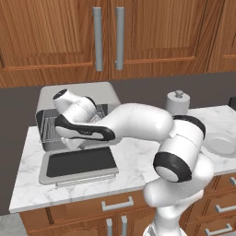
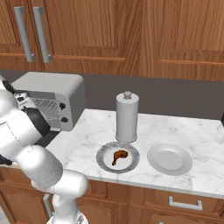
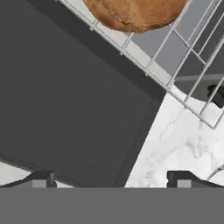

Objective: Open the toaster oven door. Place the bread on the top rack in the toaster oven and place the chicken drumstick on the bottom rack.

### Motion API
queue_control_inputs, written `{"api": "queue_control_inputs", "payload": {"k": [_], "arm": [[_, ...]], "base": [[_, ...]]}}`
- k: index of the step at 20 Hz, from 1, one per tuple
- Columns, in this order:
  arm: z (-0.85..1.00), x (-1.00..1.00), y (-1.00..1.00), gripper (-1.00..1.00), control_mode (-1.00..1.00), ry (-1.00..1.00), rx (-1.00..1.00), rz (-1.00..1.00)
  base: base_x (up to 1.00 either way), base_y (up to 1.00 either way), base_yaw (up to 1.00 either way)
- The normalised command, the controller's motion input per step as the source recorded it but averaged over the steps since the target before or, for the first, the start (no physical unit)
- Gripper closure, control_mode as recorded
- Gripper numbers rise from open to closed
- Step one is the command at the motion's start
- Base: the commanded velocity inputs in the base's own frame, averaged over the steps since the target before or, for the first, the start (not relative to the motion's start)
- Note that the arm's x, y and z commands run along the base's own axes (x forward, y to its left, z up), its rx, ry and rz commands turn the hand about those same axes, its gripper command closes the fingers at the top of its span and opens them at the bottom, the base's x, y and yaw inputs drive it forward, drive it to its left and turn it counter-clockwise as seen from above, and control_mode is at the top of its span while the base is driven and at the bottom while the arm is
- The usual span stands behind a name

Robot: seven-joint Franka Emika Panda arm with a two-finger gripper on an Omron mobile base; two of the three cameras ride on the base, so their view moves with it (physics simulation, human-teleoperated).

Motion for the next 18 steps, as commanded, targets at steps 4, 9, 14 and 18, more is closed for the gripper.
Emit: {"api": "queue_control_inputs", "payload": {"k": [4,9,14,18], "arm": [[-0.57,0.22,0.34,-1.0,-1.0,0.04,0.04,-0.45],[-0.16,0.41,0.07,-1.0,-1.0,0.0,0.01,-0.37],[-0.34,0.56,0.2,-1.0,-1.0,0.0,0.0,-0.28],[-0.17,0.52,0.15,-1.0,-1.0,-0.03,0.0,-0.18]], "base": [[0.0,0.0,0.0],[0.0,0.0,0.0],[0.0,0.0,0.0],[0.0,0.0,0.0]]}}
